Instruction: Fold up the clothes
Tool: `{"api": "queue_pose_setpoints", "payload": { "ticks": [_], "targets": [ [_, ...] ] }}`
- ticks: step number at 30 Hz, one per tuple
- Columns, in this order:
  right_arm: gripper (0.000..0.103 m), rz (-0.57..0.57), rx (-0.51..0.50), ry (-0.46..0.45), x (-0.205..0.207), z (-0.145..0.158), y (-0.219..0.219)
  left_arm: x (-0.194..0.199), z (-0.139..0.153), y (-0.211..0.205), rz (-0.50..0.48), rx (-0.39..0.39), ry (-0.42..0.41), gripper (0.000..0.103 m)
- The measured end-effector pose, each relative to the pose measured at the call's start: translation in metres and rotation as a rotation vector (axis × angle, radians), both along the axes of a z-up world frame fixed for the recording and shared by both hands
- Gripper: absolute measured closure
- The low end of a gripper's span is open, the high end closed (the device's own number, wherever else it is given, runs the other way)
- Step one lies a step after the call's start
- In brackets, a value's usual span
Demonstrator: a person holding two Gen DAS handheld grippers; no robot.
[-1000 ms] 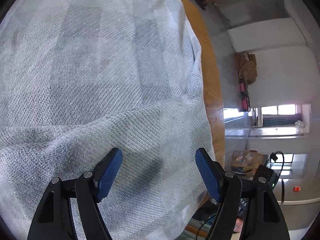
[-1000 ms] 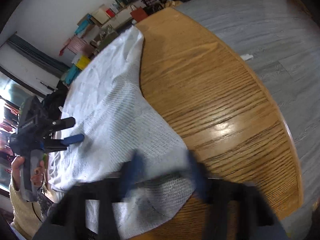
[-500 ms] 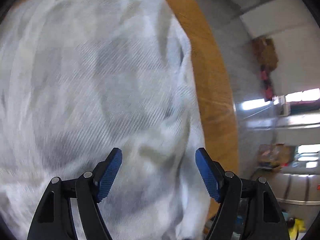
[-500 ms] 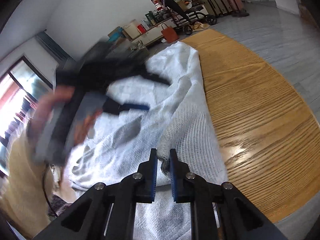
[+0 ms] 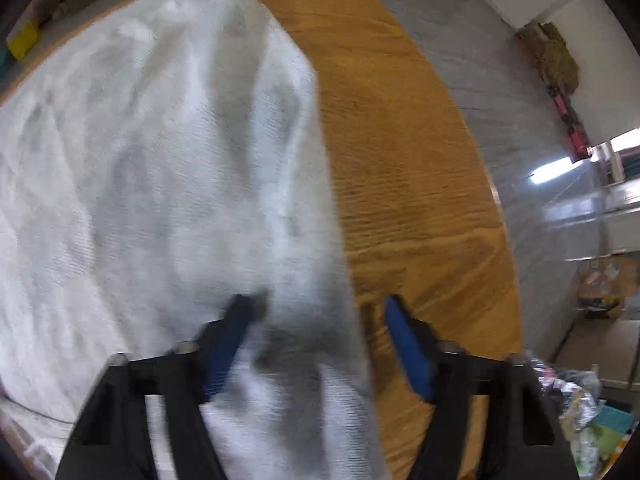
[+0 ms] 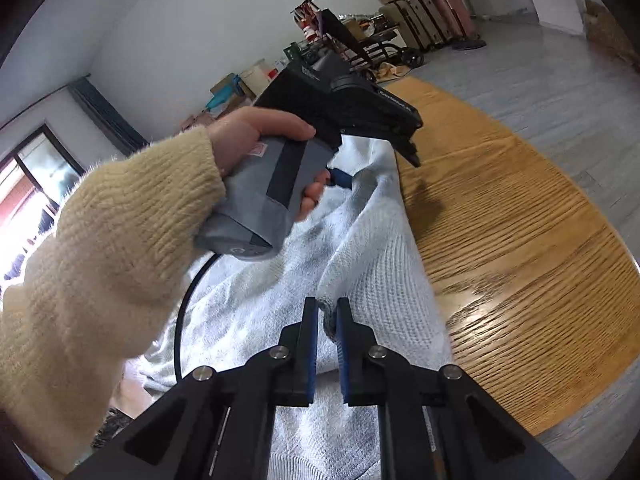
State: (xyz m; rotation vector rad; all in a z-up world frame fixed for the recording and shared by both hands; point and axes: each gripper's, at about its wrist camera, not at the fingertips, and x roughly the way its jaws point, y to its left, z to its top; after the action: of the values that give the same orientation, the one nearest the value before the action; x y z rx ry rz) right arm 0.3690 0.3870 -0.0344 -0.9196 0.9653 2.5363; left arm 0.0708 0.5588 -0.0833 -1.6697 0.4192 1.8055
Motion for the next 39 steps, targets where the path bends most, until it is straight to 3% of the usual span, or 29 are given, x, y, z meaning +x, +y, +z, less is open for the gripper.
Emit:
{"api": "queue_pose_setpoints", "payload": {
  "ticks": [1,5,9,15,23,28,29,31,33,36,39],
  "targets": [
    [0.094,0.012,0.003,-0.009,-0.003,-0.003,-0.003,-0.004,0.001,-0.005,0.0,0.023,-0.016,0.082],
    [0.097,0.093,-0.024,-0.003,-0.011,-0.008,-0.013,-0.022,0.013,-0.034,0.054,0.134,-0.093,0.087],
    [0.097,0.144,-0.016,0.004,-0.013,-0.005,-0.022,-0.034,0.049,-0.07,0.045,0.229,-0.067,0.088],
    [0.097,0.251,-0.007,0.005,-0.015,0.006,-0.05,-0.043,0.083,-0.159,0.046,0.303,-0.002,0.088],
    [0.097,0.443,-0.049,-0.091,-0.037,-0.019,-0.107,-0.044,0.045,-0.246,0.161,0.231,-0.033,0.088],
    [0.097,0.474,-0.01,-0.184,-0.054,-0.037,-0.128,-0.045,0.038,-0.271,0.168,0.102,0.14,0.089],
    [0.096,0.472,0.002,-0.204,-0.056,-0.037,-0.129,-0.048,0.033,-0.275,0.181,0.099,0.124,0.089],
    [0.082,0.463,0.027,-0.222,-0.06,-0.04,-0.135,-0.053,0.024,-0.281,0.209,0.091,0.093,0.088],
    [0.051,0.448,0.087,-0.28,-0.063,-0.04,-0.14,-0.054,0.021,-0.286,0.221,0.059,0.123,0.088],
    [0.048,0.463,0.189,-0.298,-0.059,-0.026,-0.147,-0.051,0.029,-0.289,0.213,0.059,0.162,0.088],
    [0.043,0.465,0.111,-0.211,-0.049,-0.003,-0.126,-0.041,0.044,-0.29,0.186,0.075,0.21,0.084]
  ]
}}
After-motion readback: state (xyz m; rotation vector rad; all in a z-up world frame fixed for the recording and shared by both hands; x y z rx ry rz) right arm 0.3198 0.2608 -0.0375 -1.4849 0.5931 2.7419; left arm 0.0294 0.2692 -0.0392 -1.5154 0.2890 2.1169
